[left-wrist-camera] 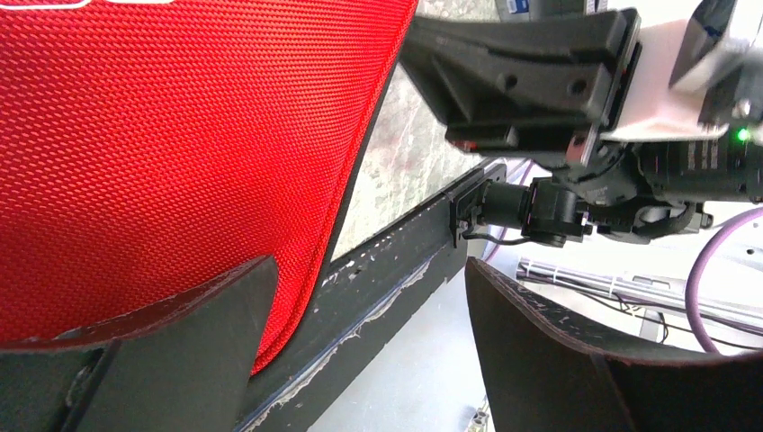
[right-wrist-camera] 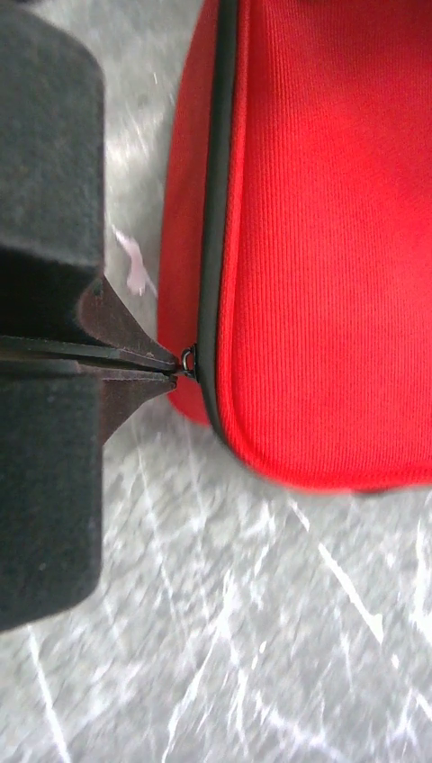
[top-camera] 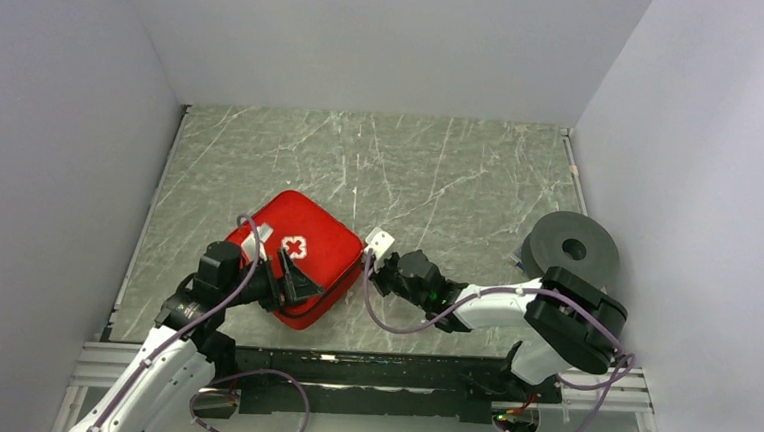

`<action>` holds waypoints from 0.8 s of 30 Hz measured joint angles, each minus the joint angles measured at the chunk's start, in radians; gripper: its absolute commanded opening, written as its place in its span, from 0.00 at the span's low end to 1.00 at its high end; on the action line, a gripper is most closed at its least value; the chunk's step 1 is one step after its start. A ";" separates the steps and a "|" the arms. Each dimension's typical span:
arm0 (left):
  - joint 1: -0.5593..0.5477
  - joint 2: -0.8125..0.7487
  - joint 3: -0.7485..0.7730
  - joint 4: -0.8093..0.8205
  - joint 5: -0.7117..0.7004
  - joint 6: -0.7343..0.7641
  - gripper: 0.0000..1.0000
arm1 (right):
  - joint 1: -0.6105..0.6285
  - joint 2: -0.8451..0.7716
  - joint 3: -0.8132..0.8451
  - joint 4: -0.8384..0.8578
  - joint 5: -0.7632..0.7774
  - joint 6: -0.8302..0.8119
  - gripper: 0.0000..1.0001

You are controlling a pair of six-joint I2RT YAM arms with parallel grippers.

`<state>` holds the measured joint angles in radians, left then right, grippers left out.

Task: Organize the medicine kit
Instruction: Zip the medicine box at the center of the board.

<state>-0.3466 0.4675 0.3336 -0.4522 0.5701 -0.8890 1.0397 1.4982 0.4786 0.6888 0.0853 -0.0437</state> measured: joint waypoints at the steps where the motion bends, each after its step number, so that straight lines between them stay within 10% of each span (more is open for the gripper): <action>1: 0.000 -0.001 0.000 0.000 0.000 0.000 0.87 | -0.015 0.000 0.000 -0.003 0.002 -0.006 0.00; 16: 0.000 0.019 0.027 -0.023 -0.001 0.008 0.87 | -0.087 0.018 -0.009 0.037 -0.040 -0.024 0.00; 24: -0.002 0.195 0.285 -0.231 -0.074 0.112 0.89 | -0.097 -0.084 -0.105 0.044 0.007 -0.023 0.00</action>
<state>-0.3485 0.6628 0.6189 -0.6830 0.4957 -0.7773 0.9424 1.4143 0.3740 0.7326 0.0925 -0.0666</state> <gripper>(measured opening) 0.884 0.007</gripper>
